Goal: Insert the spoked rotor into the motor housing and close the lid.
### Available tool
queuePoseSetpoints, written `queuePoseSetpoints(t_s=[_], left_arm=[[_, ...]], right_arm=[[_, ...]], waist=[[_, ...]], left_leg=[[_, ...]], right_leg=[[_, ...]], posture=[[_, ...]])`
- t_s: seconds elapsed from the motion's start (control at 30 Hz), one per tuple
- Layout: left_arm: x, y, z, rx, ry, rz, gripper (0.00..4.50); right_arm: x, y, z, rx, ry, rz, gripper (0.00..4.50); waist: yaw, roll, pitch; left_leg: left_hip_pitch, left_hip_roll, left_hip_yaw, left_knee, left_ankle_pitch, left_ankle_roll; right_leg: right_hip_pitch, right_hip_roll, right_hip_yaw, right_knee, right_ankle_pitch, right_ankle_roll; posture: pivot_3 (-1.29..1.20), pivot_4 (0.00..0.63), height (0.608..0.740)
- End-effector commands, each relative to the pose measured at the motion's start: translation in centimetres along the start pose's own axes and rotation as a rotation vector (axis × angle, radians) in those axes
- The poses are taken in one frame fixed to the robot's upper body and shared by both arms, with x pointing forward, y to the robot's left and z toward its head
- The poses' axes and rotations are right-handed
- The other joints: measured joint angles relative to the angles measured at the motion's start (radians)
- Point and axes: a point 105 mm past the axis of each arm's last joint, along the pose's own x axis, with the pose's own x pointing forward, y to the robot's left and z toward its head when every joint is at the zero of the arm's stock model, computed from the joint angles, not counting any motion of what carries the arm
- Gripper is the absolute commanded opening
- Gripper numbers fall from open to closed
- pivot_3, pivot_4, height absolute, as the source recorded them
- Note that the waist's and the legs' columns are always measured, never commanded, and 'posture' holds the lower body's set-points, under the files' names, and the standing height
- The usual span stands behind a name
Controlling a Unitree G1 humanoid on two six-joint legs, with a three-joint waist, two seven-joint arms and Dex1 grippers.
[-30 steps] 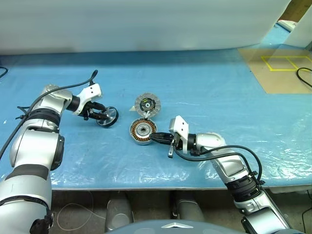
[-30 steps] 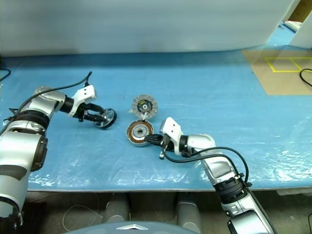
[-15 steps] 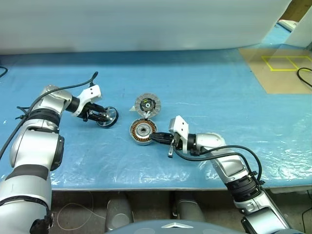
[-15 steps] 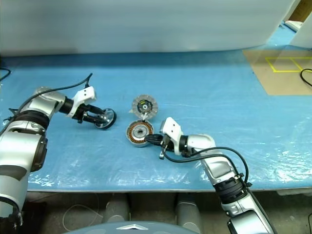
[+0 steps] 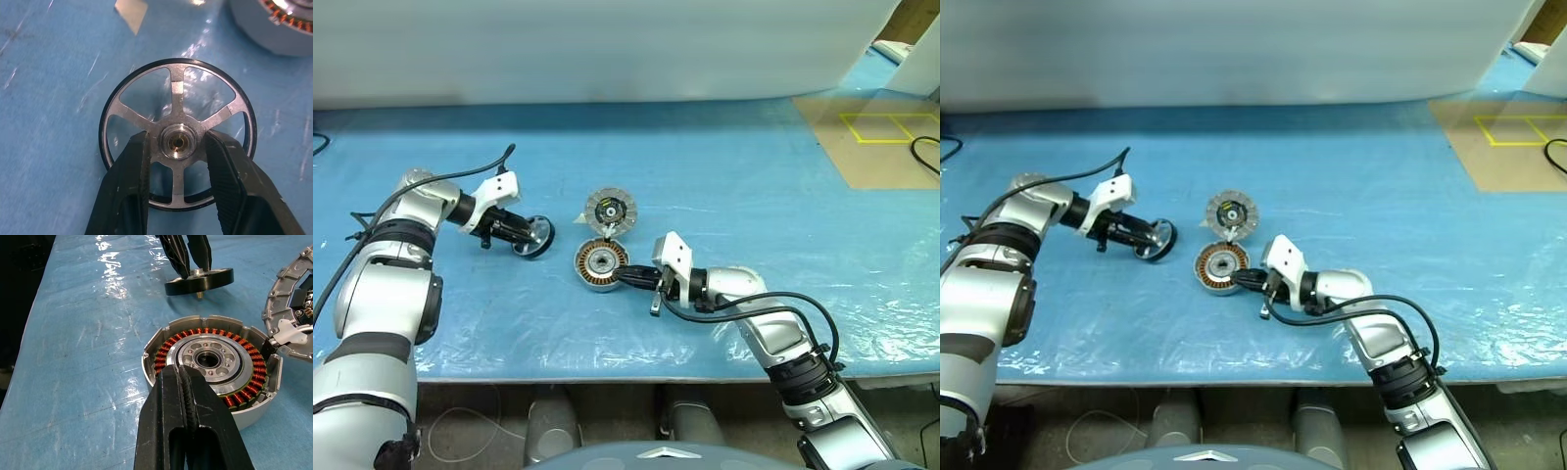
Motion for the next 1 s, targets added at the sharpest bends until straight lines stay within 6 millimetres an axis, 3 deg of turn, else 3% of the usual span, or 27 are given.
queuePoseSetpoints(t_s=[0.03, 0.27, 0.4, 0.5, 0.6, 1.0], left_arm=[[-1.7, -0.1, 1.9, 0.097, -0.110, 0.000, 1.32], [-3.7, -0.8, 2.6, 0.175, -0.134, 0.009, 1.32], [-4.0, -1.7, 4.1, 0.211, -0.161, -0.028, 1.32], [-3.6, -2.4, 6.6, 0.207, -0.257, -0.077, 1.32], [-2.8, -3.2, 7.8, 0.206, -0.310, -0.123, 1.32], [0.8, -5.1, 8.0, 0.113, -0.424, -0.207, 1.32]], right_arm=[[-0.4, -0.3, 2.1, -0.013, -0.086, 0.003, 0.00], [-1.4, -0.9, 2.4, -0.009, -0.103, 0.004, 0.00], [-2.1, -1.4, 2.0, -0.012, -0.078, 0.005, 0.00], [-2.6, -1.8, 1.8, -0.018, -0.063, 0.001, 0.00], [-2.9, -2.2, 1.6, -0.026, -0.050, -0.010, 0.00], [-3.7, -2.6, 0.9, -0.020, -0.032, -0.048, 0.00]], waist=[[0.000, 0.000, 0.000], [-0.002, 0.000, 0.000], [0.003, 0.000, 0.000], [0.014, 0.000, 0.000], [0.016, 0.000, 0.000], [0.015, 0.000, 0.000]], left_leg=[[0.000, 0.000, 0.000, 0.000, 0.000, 0.000], [0.000, 0.001, 0.000, -0.002, 0.000, 0.000], [0.000, 0.001, 0.000, -0.002, 0.000, 0.000], [0.000, 0.001, 0.000, -0.002, 0.000, 0.000], [0.000, 0.000, 0.001, -0.002, 0.000, 0.000], [0.000, 0.000, 0.001, -0.001, 0.000, 0.000]], right_leg=[[0.000, 0.000, 0.000, 0.000, 0.000, 0.000], [-0.001, 0.001, -0.001, -0.001, 0.000, 0.000], [-0.001, 0.000, -0.001, -0.001, 0.000, 0.000], [-0.001, 0.000, -0.001, -0.001, 0.000, 0.000], [-0.001, 0.000, 0.000, 0.000, 0.000, 0.000], [-0.001, 0.001, 0.000, 0.000, 0.000, 0.000]], posture=[[0.00, 0.150, 0.740], [0.00, 0.150, 0.740], [0.00, 0.150, 0.740], [0.00, 0.150, 0.740], [0.00, 0.150, 0.740], [0.00, 0.150, 0.740]])
